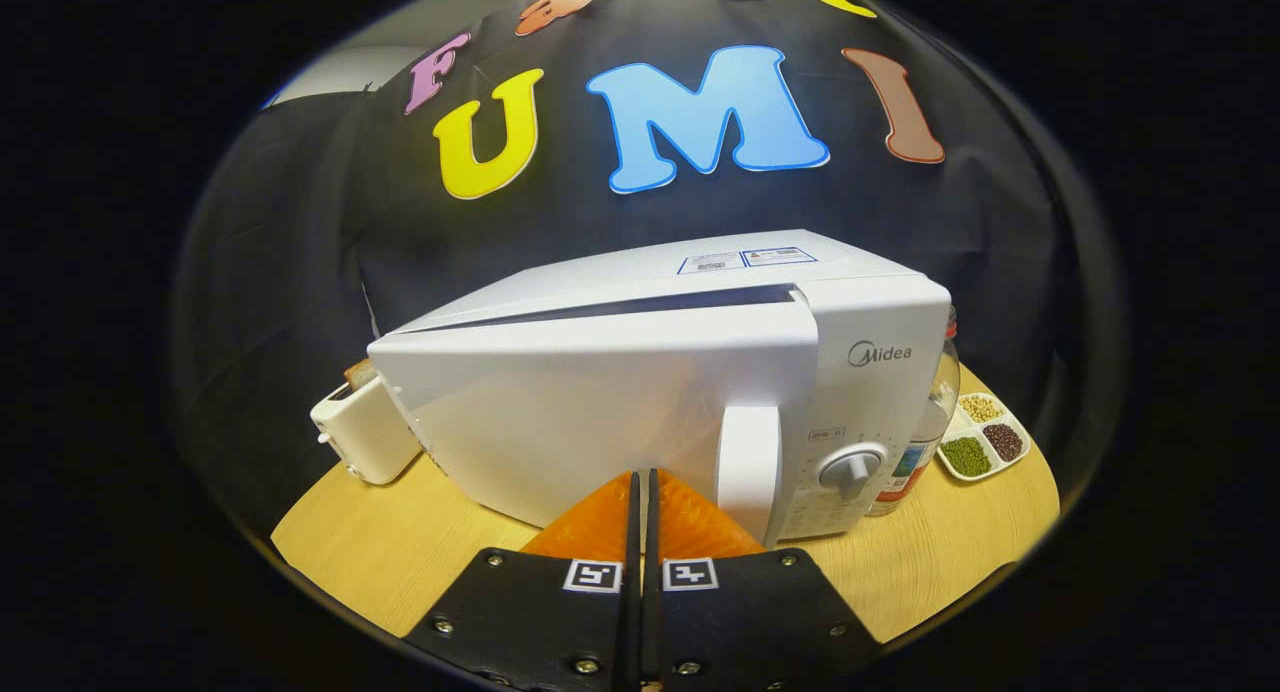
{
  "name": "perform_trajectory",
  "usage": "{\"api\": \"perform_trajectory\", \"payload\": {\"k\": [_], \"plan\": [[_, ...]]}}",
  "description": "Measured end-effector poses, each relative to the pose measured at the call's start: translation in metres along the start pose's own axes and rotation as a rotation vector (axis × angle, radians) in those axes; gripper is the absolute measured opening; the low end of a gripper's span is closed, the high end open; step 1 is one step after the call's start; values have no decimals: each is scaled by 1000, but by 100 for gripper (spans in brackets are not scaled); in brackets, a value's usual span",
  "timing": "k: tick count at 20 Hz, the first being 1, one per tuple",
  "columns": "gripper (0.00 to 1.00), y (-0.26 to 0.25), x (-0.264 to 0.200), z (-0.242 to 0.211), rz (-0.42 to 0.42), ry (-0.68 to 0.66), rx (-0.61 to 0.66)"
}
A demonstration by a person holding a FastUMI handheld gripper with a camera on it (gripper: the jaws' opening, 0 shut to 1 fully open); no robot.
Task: Open the microwave, put the food inside, and close the microwave door.
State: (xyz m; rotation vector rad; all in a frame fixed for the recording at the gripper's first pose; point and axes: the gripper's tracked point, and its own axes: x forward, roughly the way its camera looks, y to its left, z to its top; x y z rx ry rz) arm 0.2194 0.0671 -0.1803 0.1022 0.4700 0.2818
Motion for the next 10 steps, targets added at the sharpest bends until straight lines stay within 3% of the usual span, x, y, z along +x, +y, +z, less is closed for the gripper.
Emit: {"api": "perform_trajectory", "payload": {"k": [10], "plan": [[0, -11, 17, 11, -79, -32, -16]]}}
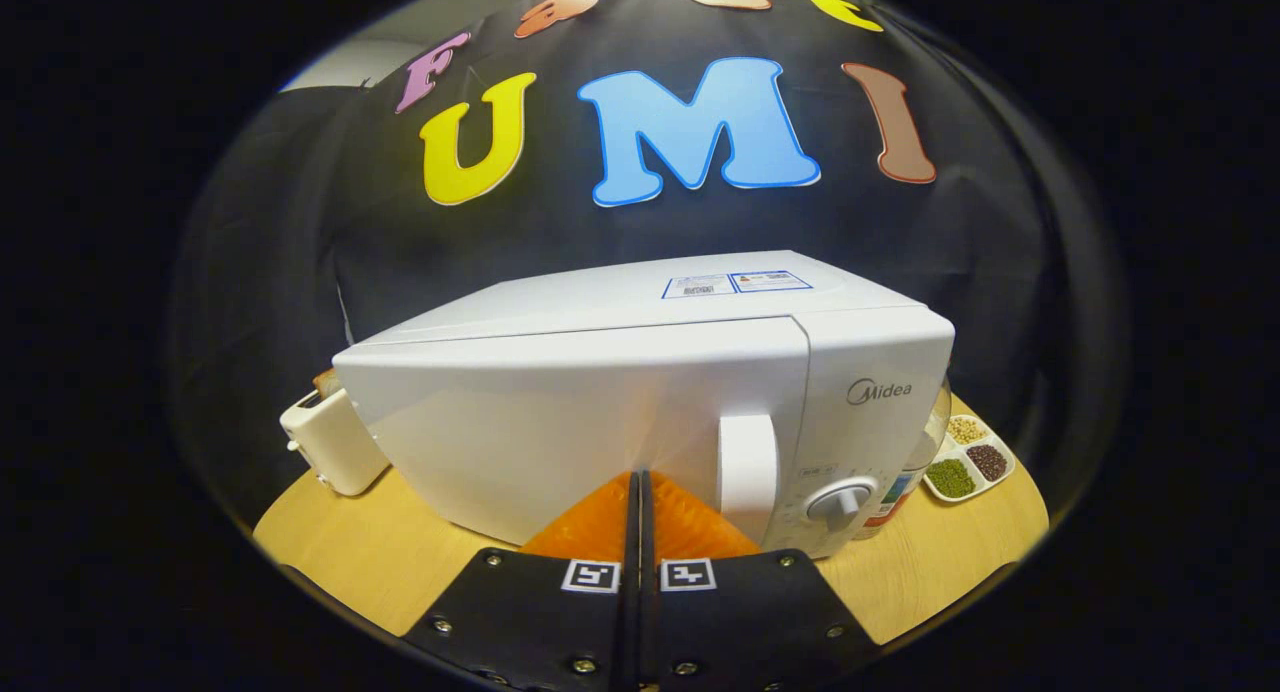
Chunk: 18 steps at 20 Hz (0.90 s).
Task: Open the microwave, put the food inside, and close the microwave door.
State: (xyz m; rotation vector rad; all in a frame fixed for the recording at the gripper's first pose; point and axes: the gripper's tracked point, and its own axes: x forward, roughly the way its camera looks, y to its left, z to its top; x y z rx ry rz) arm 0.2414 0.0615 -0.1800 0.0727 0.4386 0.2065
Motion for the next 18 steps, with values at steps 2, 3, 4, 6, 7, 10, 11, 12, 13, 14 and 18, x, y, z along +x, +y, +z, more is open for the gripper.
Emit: {"api": "perform_trajectory", "payload": {"k": [2, 3, 4, 6, 7, 10, 11, 12, 13, 14, 18], "plan": [[1, -2, -5, -1, -21, 4, -19], [1, -1, -14, 2, -19, -1, -35], [2, -1, -26, 6, -21, -23, -46], [1, -4, -54, 14, -50, -73, -80], [1, -6, -70, 18, -70, -96, -99], [1, -4, -112, 25, -109, -148, -145], [1, -3, -125, 27, -120, -159, -143], [1, 0, -136, 28, -126, -168, -130], [1, 2, -147, 28, -134, -173, -112], [1, 5, -158, 30, -140, -179, -95], [1, 18, -198, 29, -169, -206, -73]]}}
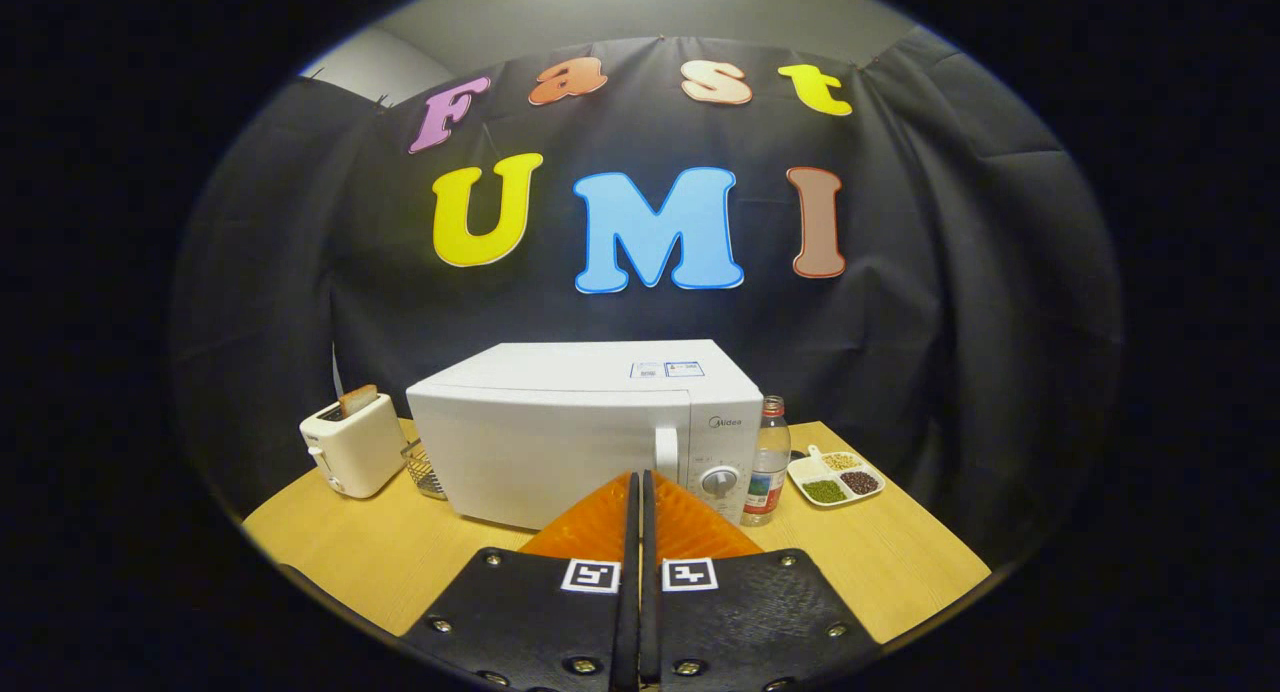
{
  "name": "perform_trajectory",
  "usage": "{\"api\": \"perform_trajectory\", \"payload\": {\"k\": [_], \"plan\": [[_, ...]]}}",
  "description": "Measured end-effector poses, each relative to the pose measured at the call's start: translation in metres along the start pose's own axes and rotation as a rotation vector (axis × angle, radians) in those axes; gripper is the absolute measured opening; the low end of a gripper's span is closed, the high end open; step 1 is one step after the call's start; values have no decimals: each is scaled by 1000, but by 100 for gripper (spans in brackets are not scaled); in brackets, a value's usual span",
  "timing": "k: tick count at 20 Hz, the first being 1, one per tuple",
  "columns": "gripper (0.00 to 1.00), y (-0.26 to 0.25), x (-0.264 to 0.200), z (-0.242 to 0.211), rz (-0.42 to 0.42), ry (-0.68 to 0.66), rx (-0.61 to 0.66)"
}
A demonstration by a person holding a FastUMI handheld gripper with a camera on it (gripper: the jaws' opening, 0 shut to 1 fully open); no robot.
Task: Open the microwave, put the food inside, and close the microwave door.
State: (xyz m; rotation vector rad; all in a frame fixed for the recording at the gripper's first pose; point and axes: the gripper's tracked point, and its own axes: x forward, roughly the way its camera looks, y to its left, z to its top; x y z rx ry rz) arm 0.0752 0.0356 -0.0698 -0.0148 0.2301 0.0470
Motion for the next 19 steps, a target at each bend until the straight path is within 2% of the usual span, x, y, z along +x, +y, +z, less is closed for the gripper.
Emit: {"api": "perform_trajectory", "payload": {"k": [4, 6, 8, 11, 19], "plan": [[1, 9, -37, 6, -30, -32, -3], [3, 18, -54, 8, -15, -44, 6], [34, 21, -69, 11, -14, -67, 16], [99, 18, -87, 17, -44, -111, 13], [99, 17, -105, 27, -83, -147, -40]]}}
